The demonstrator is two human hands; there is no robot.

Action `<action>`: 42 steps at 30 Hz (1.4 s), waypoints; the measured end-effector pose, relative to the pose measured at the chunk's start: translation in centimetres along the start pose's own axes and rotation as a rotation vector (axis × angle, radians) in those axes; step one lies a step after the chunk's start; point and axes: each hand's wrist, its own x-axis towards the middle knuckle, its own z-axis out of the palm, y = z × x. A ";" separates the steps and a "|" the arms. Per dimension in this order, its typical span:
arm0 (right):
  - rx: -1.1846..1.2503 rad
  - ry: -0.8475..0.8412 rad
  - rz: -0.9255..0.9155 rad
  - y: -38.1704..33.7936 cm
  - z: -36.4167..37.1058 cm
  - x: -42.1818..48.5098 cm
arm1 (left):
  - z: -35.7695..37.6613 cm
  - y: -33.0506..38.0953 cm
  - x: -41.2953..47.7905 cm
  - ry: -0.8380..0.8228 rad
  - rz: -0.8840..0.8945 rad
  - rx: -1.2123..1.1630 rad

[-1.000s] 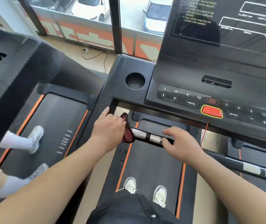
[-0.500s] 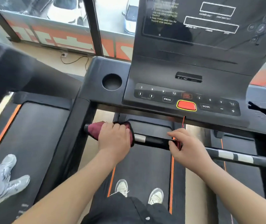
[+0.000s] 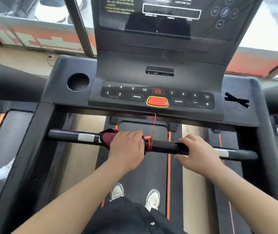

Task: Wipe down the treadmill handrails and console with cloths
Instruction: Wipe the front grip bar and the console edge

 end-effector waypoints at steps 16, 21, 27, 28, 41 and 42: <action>-0.060 -0.032 -0.038 1.5 -0.2 2.1 | 1.3 2.0 -1.2 0.065 -0.133 0.012; -0.051 -0.006 -0.044 1.7 0.1 1.7 | 3.1 0.4 -3.6 0.168 -0.054 0.000; -0.047 0.008 -0.044 1.4 0.1 1.5 | -1.8 -0.3 3.9 -0.355 -0.279 0.042; -0.045 0.011 -0.043 1.4 0.1 1.4 | -1.7 0.0 4.0 -0.367 -0.290 0.053; 0.032 -0.021 -0.114 3.4 -0.7 0.0 | -2.0 1.6 -2.4 0.423 -0.602 -0.670; 0.016 -0.005 -0.110 4.1 -0.9 -0.2 | -3.0 2.2 -2.7 0.499 -0.621 -0.730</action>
